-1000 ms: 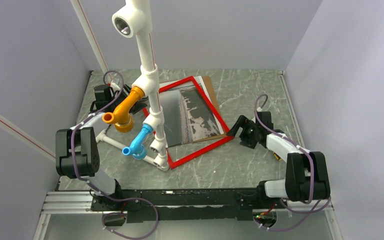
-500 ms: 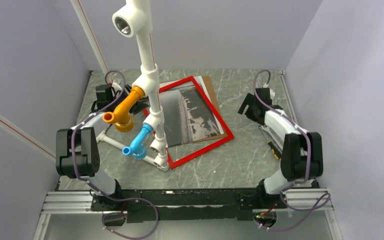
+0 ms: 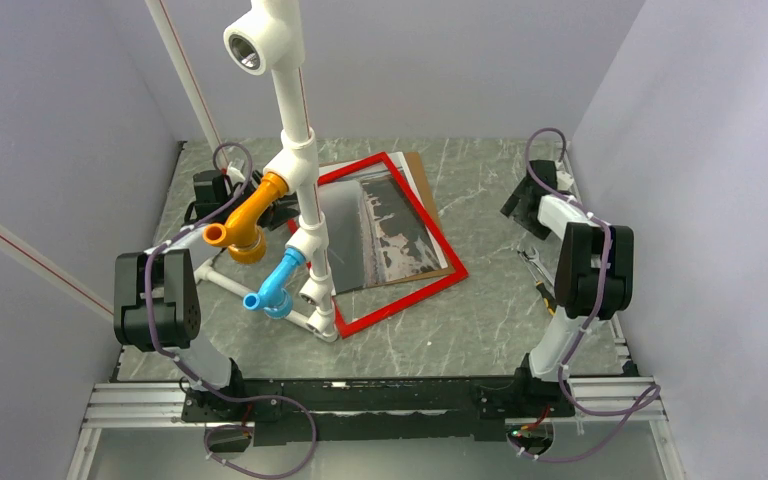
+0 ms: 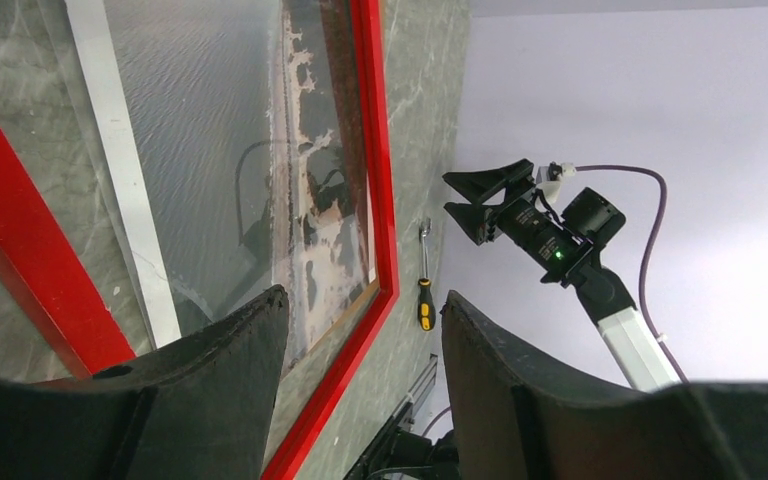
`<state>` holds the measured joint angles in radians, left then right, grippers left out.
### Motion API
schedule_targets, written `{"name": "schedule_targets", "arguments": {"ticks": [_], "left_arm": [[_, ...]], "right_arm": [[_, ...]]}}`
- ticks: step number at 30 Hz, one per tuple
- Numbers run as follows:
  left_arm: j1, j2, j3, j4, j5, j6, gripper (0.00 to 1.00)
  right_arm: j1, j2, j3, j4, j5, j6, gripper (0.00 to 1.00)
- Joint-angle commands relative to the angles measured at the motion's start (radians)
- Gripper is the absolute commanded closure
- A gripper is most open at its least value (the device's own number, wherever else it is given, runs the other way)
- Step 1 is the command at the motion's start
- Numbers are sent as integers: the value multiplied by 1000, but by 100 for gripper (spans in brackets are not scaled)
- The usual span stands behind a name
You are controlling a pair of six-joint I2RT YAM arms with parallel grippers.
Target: Take the photo out of the frame
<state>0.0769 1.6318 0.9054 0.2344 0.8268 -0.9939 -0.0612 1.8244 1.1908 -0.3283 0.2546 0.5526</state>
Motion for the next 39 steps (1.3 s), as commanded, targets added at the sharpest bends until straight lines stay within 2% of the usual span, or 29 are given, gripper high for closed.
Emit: {"name": "schedule_targets", "arguments": {"ticks": [1, 7, 15, 30, 36, 39], "left_arm": [[-12, 1, 33, 93, 53, -6, 39], [-16, 7, 32, 117, 68, -18, 37], [-18, 5, 30, 127, 75, -23, 37], [-17, 5, 49, 91, 72, 8, 37], [-17, 7, 62, 61, 67, 34, 37], [-16, 3, 69, 40, 61, 51, 37]], "right_arm": [[-55, 25, 21, 4, -7, -12, 21], [-77, 67, 18, -53, -55, -10, 18], [-80, -43, -148, -57, -126, -1, 18], [-73, -372, -529, -55, -357, 33, 19], [-55, -531, -572, -113, -365, 10, 19], [-24, -583, -525, -114, -328, -26, 18]]}}
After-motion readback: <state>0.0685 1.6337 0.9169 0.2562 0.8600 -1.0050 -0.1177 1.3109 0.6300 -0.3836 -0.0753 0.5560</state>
